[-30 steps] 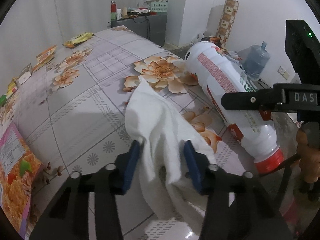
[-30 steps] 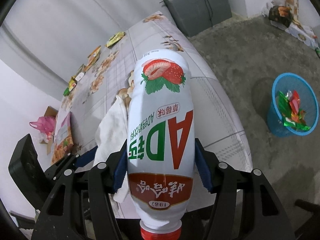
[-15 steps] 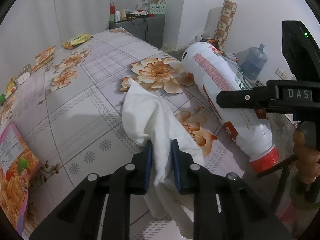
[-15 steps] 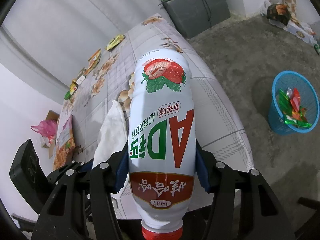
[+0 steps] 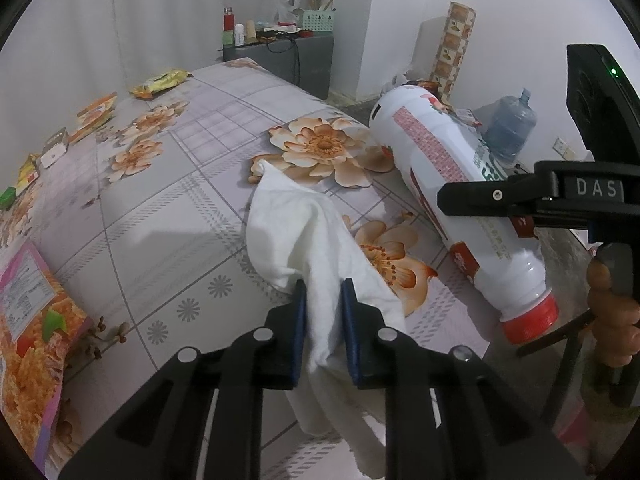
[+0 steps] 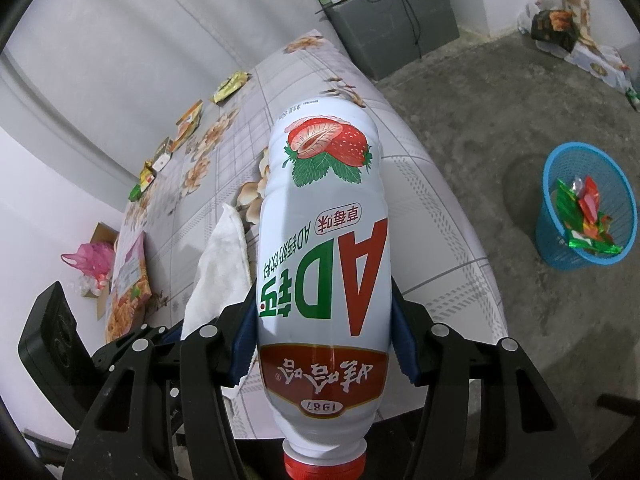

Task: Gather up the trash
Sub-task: 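Carry the glove and bottle in both grippers toward the blue wastebasket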

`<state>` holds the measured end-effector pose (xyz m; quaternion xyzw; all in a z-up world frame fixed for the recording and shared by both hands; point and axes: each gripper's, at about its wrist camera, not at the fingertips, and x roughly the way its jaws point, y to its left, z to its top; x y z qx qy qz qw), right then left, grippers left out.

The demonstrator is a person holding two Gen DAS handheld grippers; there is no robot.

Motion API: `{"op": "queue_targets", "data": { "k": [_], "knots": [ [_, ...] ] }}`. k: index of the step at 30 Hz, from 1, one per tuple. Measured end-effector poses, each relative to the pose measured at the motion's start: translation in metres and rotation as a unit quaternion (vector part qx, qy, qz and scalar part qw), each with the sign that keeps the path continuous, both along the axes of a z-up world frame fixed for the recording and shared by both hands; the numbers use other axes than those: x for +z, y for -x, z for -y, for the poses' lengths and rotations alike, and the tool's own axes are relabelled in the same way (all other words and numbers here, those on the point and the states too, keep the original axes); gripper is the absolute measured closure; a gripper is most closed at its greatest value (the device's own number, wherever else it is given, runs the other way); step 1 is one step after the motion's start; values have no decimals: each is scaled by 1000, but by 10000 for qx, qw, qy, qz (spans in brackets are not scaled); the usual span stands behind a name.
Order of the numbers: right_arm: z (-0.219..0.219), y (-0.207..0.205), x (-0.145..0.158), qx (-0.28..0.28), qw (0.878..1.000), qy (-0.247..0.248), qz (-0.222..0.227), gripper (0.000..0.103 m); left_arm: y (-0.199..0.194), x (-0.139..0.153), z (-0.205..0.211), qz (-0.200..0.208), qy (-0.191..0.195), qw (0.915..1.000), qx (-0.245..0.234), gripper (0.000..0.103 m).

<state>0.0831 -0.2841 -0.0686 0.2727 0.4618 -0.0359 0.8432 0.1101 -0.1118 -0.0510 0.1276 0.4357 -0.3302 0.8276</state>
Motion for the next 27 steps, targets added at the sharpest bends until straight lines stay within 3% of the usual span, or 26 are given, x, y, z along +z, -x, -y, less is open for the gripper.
{"op": "queue_targets", "data": {
  "k": [17,27],
  "knots": [
    [-6,8,9,-163,9998,81,87,49,-5,21,-20,109,404,9991,34,88],
    [15,33,21,-460,9975,-204,501,50,-5,43,-5,287,487,9981,-225,88]
  ]
}}
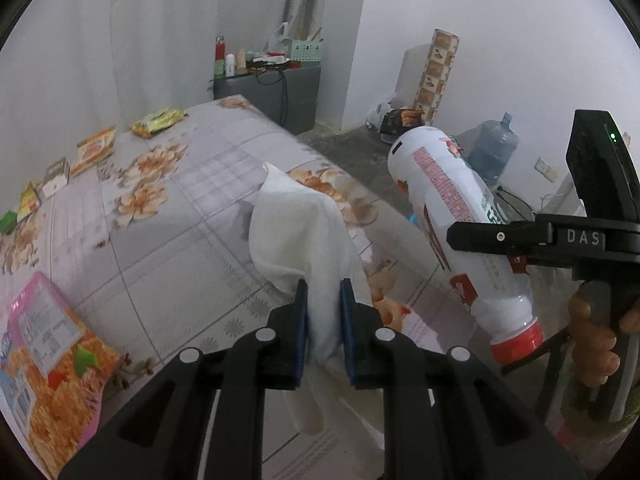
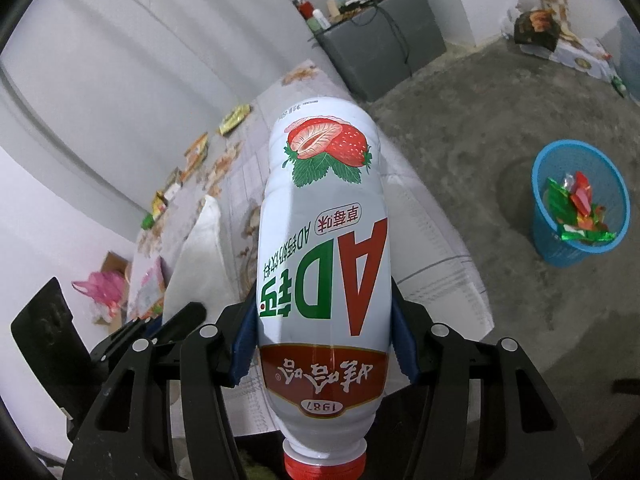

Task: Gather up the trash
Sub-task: 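Carry the glove and bottle in both grippers toward the blue wastebasket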

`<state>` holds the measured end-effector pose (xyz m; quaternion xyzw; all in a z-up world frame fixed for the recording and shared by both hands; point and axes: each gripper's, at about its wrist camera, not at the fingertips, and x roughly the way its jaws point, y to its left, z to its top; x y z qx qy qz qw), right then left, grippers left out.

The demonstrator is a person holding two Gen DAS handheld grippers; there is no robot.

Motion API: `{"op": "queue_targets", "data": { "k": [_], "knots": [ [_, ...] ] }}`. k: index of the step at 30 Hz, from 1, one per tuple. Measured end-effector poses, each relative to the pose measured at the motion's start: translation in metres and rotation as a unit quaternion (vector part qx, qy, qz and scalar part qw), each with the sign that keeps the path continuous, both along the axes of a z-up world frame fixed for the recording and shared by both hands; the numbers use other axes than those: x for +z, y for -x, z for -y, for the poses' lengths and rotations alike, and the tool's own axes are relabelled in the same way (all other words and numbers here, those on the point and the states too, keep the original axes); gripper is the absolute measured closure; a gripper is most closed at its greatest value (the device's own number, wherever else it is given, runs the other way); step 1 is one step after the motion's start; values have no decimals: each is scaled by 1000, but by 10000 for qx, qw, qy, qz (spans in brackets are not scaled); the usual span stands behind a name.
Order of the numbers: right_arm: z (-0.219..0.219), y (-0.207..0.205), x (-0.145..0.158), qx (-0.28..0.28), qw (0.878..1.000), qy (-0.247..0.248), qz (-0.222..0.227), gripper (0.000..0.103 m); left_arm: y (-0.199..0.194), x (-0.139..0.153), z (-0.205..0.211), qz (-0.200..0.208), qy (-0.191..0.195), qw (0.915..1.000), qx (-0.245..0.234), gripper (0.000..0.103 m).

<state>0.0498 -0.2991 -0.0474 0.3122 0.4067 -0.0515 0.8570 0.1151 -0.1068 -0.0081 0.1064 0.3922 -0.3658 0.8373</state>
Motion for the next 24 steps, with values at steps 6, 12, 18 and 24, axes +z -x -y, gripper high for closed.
{"op": "queue_targets", "data": {
  "k": [6,12,18,24],
  "knots": [
    [22,20,3,-213,9994,-156,221,49,4,16,23,171,13,9996,-234,88],
    [55,43,-2,-593,9965,-411,424,50,8,27,70,324,-59,9975,-621,88],
    [114,74,-6,-1348,9876,-533,605,50,8,33,140,252,-159,9924,-1197,88],
    [187,105,-33,-2323,9685,-778,454,49,5,16,236,-58,-425,9799,-1948,88]
  ]
}}
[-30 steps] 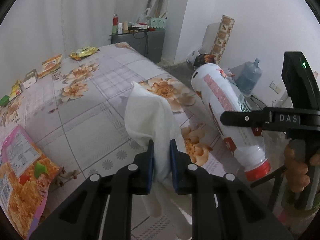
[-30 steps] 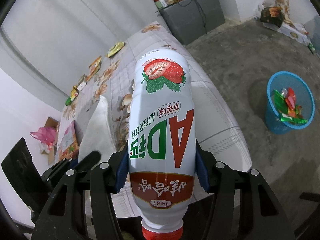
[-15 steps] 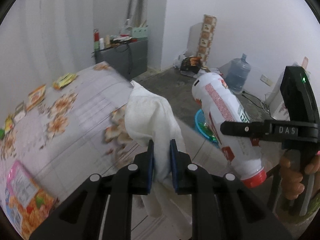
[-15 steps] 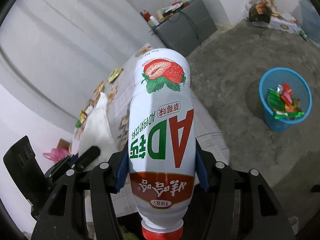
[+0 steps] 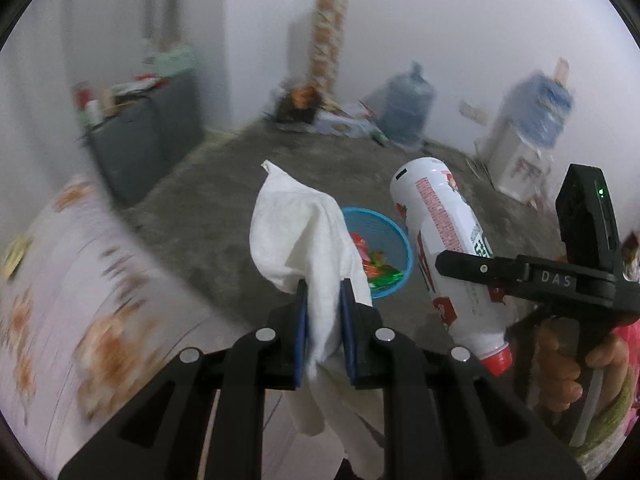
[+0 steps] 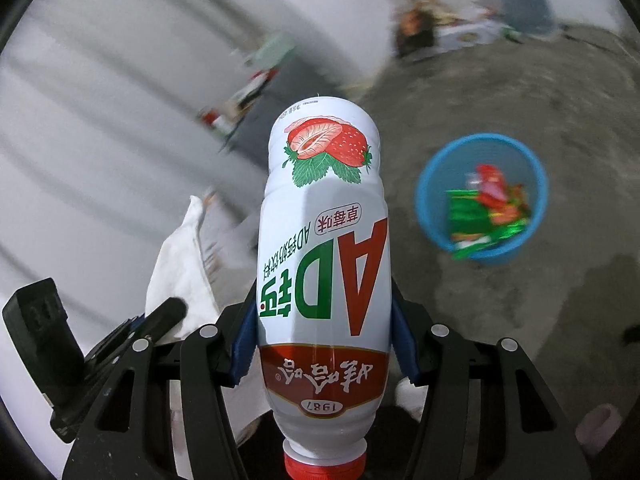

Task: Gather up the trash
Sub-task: 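Carry the glove and bottle in both grippers toward the blue wastebasket, then open both grippers over the wastebasket to drop glove and bottle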

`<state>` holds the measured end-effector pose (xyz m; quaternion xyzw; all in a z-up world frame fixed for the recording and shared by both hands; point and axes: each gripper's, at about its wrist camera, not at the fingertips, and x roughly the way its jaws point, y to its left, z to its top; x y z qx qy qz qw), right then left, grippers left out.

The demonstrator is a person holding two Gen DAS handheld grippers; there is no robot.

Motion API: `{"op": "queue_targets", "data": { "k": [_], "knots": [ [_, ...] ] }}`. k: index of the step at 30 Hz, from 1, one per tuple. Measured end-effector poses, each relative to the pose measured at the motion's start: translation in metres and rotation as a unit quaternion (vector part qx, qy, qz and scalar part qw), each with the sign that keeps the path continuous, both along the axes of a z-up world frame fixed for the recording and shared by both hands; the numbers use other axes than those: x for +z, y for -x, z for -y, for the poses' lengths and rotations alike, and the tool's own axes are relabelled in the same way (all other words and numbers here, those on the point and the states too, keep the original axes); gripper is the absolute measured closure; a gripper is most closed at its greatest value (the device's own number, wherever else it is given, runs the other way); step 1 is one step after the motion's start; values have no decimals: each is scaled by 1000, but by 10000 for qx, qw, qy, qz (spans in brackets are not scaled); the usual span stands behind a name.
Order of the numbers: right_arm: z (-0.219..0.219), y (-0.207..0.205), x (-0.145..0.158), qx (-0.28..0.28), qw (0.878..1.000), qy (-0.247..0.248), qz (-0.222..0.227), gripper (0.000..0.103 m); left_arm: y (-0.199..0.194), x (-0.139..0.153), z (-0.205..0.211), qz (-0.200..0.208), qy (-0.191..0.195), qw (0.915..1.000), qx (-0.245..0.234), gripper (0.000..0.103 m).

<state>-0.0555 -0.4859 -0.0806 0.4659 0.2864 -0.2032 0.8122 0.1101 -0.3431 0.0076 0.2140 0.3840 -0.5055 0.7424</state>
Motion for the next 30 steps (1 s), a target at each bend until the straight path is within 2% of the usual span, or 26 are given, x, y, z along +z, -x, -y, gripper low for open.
{"op": "queue_targets", "data": {
  "k": [2,4,6,12,14,15,16,18,20,23,27,30],
  "knots": [
    [25,6,-21,-266,9992,-257,-145,49,0,-16,41,20,-278,9993,-255,88],
    [44,4,-37,-404,9980,-408,-270,49,-4,-37,79,-186,-562,9973,-441,88],
    [66,-3,-54,-501,9967,-387,-516,49,-8,-54,113,-268,-766,9952,-553,88],
    [135,-34,-97,-583,9912,-699,-959,46,-27,-93,192,-704,-950,9915,-539,87],
    [153,-39,-110,-637,9884,-744,-1158,36,-33,-111,221,-716,-1041,9905,-542,63],
    [163,-41,-119,-744,9860,-691,-1323,30,-37,-123,237,-640,-1203,9896,-457,37],
    [168,-40,-127,-791,9834,-674,-1486,29,-39,-128,244,-578,-1238,9900,-352,32],
    [173,-34,-142,-947,9774,-759,-1730,29,-42,-137,252,-445,-1248,9911,-158,32],
    [168,-20,-144,-1080,9783,-824,-1565,29,-40,-142,250,-422,-1315,9903,-160,32],
    [147,0,-140,-1172,9818,-705,-1317,29,-37,-136,236,-372,-1175,9920,-280,31],
    [130,5,-130,-1258,9820,-592,-1276,29,-31,-116,212,-156,-1081,9936,-289,31],
    [111,4,-114,-1284,9831,-350,-1261,29,-24,-85,182,-76,-856,9960,-255,31]
  ]
}}
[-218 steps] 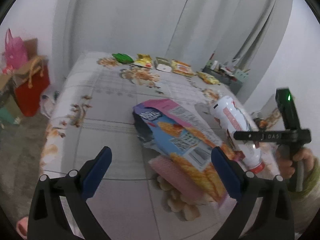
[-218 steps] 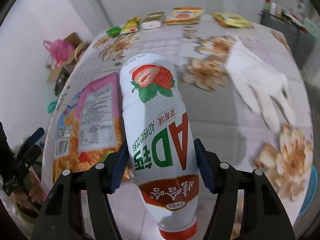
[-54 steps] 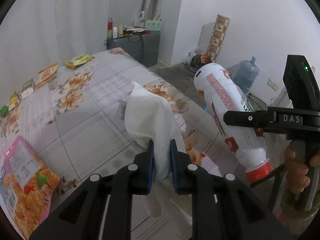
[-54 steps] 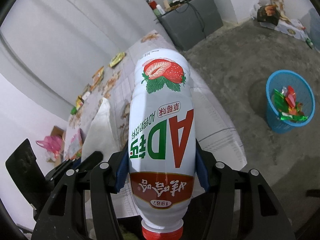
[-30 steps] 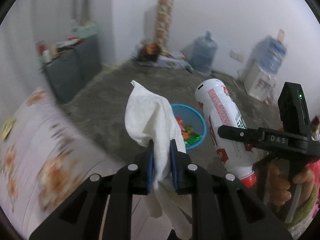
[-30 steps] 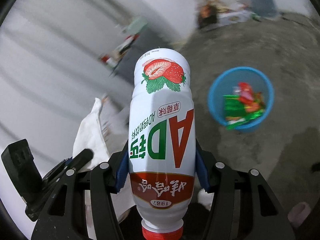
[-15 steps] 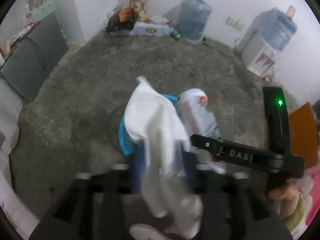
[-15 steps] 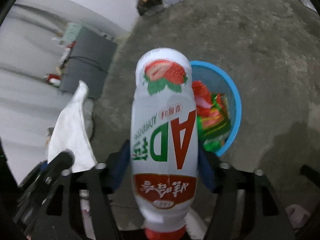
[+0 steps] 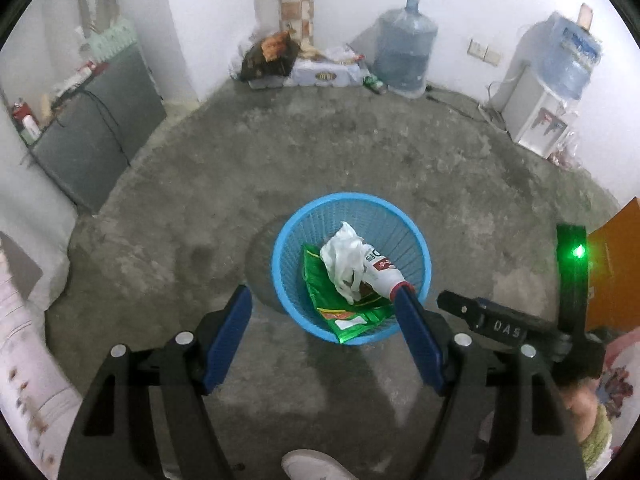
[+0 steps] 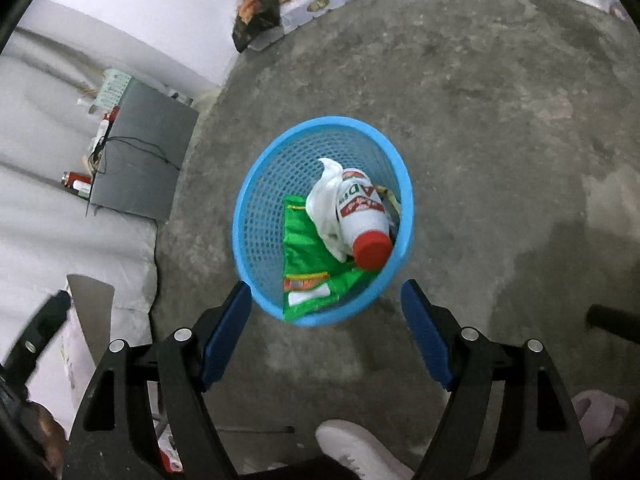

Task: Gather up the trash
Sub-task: 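Open both grippers over the wastebasket to drop glove and bottle, then move both tools back to the table toward the pink pad and chip bag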

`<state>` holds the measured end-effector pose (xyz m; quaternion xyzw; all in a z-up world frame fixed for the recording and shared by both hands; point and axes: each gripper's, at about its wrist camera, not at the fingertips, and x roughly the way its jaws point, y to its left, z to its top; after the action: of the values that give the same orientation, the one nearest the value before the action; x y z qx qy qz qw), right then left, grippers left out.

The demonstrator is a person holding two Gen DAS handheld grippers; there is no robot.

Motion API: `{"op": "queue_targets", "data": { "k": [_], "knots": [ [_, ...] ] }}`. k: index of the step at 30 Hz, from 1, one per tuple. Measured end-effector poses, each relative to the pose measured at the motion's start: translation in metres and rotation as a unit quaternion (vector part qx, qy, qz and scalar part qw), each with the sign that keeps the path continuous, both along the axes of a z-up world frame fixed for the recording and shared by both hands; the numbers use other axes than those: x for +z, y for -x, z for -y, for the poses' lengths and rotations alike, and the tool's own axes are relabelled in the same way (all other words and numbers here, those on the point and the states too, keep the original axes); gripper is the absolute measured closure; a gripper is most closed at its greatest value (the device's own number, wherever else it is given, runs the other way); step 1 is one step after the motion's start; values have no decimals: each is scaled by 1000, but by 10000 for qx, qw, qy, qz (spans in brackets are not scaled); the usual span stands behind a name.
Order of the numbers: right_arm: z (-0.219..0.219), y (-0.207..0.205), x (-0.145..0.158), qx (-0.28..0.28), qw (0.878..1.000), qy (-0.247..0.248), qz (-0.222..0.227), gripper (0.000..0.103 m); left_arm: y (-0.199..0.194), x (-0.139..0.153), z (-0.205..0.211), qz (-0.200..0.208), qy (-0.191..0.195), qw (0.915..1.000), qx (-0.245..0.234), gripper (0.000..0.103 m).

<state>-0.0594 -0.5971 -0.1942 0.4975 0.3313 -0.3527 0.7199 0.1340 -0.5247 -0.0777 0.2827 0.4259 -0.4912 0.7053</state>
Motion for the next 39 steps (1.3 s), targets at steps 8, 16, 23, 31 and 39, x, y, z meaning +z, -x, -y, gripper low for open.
{"op": "queue_targets", "data": {
  "k": [8,16,23,31,39],
  "knots": [
    [-66,-14,78,777,9904,1104,290,14,20,89,-105,324,804,9960,201,20],
    [-137,-37,133,1755,9701,1383,952,12,30,147,-259,614,1525,9813,1001,12],
    [-192,-65,146,2532,9513,1456,990,12,19,162,-384,1016,1596,9585,2134,11],
    [-250,-85,176,3278,9211,1609,1347,12,10,182,-519,1487,1853,9020,3606,11],
    [-316,-126,183,4246,8827,1507,1335,12,5,164,-615,1422,1896,8487,4728,11]
  ]
}}
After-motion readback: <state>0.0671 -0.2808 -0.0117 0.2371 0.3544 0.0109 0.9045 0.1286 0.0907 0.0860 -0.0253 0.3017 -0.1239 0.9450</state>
